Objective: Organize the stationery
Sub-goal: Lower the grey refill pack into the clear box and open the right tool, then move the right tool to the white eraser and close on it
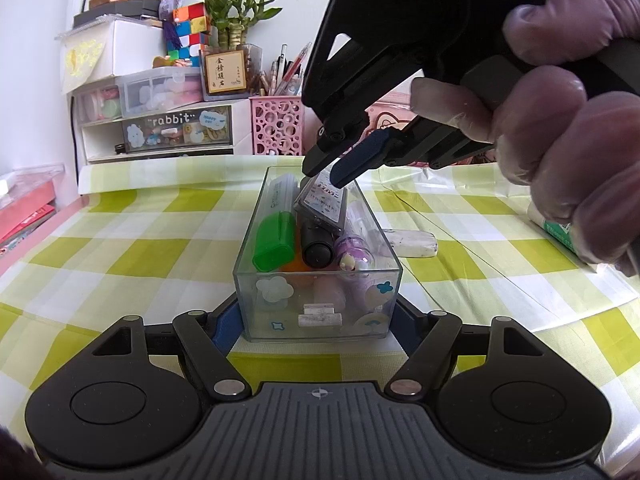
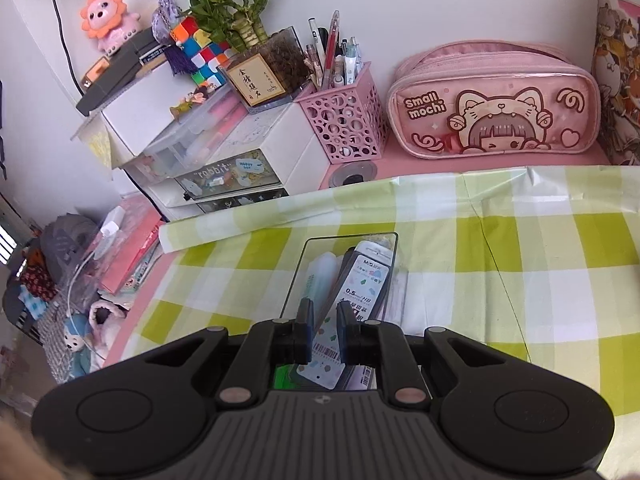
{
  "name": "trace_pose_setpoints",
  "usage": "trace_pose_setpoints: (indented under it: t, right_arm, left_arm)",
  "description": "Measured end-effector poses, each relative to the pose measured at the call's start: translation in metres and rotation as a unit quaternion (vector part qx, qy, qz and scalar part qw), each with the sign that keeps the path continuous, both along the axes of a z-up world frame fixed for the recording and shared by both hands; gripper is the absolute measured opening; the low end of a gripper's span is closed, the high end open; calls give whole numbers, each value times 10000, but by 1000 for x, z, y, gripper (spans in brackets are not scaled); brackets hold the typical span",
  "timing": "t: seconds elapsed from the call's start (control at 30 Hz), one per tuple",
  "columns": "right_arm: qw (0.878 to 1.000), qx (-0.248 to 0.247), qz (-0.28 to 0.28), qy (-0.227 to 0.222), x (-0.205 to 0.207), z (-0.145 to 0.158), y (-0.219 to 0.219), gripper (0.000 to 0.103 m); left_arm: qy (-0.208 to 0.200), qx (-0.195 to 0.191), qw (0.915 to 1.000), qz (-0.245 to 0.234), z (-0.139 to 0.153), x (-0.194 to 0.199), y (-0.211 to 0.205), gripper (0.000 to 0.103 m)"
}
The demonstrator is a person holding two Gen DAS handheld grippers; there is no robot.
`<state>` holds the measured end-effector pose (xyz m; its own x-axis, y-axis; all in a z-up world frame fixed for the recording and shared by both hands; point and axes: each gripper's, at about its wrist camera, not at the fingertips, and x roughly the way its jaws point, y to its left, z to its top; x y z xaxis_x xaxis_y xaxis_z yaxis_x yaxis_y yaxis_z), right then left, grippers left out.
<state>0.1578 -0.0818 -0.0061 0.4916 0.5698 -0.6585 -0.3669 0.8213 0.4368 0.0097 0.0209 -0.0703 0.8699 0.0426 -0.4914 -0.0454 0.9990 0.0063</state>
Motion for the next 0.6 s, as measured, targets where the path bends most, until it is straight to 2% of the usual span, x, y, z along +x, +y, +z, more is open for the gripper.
trace_pose_setpoints:
  t: [0.07,0.13,0.37,0.53,0.6]
  right_arm:
    - [9999,44,-81,-52,-2,2,-9,41]
    - [9998,129,-157,-77,-2,3,-18,49]
    - [9994,162,-283,-117,-4,0,-40,59]
    - [9993,112,-285,-199,-8,-5,-52,70]
    - [9992,6,-276,-301,-10,-8,-57,70]
  left_arm:
    - [1,2,10000,-1,0,0,0,73]
    - [1,1,10000,0,0,0,0,73]
    - [1,1,10000,-1,0,0,0,73]
    - [1,1,10000,-1,0,0,0,73]
    - [1,1,10000,-1,0,0,0,73]
